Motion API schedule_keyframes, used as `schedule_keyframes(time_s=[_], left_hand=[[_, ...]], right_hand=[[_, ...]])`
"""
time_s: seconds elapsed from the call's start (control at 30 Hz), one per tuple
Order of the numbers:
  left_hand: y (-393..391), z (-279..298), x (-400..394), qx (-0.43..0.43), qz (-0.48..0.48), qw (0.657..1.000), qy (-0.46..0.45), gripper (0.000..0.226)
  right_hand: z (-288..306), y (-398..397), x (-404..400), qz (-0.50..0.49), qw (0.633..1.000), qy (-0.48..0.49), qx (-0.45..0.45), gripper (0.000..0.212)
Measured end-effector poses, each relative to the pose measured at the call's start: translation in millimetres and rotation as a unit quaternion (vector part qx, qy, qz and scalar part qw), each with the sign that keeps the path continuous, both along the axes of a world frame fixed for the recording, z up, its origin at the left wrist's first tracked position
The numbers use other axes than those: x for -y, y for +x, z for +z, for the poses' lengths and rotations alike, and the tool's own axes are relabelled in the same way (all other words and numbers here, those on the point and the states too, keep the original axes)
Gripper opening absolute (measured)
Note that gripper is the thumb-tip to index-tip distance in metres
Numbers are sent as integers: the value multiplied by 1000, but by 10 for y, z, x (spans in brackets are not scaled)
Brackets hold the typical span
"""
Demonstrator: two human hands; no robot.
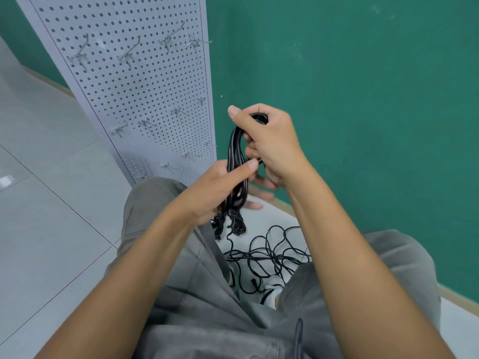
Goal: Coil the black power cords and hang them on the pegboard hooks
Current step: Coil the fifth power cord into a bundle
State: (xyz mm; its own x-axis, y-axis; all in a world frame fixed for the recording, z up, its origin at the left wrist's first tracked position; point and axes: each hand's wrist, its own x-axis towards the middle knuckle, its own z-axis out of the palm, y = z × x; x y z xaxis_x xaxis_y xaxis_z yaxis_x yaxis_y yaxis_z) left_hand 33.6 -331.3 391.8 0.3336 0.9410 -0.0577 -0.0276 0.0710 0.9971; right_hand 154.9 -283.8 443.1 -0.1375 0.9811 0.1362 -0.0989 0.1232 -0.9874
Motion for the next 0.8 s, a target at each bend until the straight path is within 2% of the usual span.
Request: schedule_keyframes(time_s=[0.07,0.13,0.27,0.37,0.47,0.57,0.63,0.73,0.8], left_hand=[[80,-64,8,25,-20,999,-28,35],[131,-195,-33,38,-25,998,-45,38],[131,-275,-285,60,49,994,-82,32],[-1,-219,-652,79,123,985,-87,33],[-74,-165,-984,82,150,982,-77,36],[-33,-208,-1202,79,159,981,-75,37],[-10,-293,-1331,75,167,980,-77,37],[-33,-458,-1489,45,190,977,-89,37],[-51,-550,-1556,38,208,971,-108,37]], right_hand=[[-87,88,-48,36,999,-23,-20,20],[-209,192,-116,54,998,-37,-15,18],[-466,320,-294,65,995,-63,41,30],[-688,315,-393,106,984,-119,72,51],[-973,233,-445,172,967,-149,112,78],[-1270,132,-479,204,955,-165,134,88],[-1406,155,-516,186,958,-164,142,75],[-1509,295,-532,170,961,-141,169,33],[-1569,415,-546,152,960,-129,198,18]])
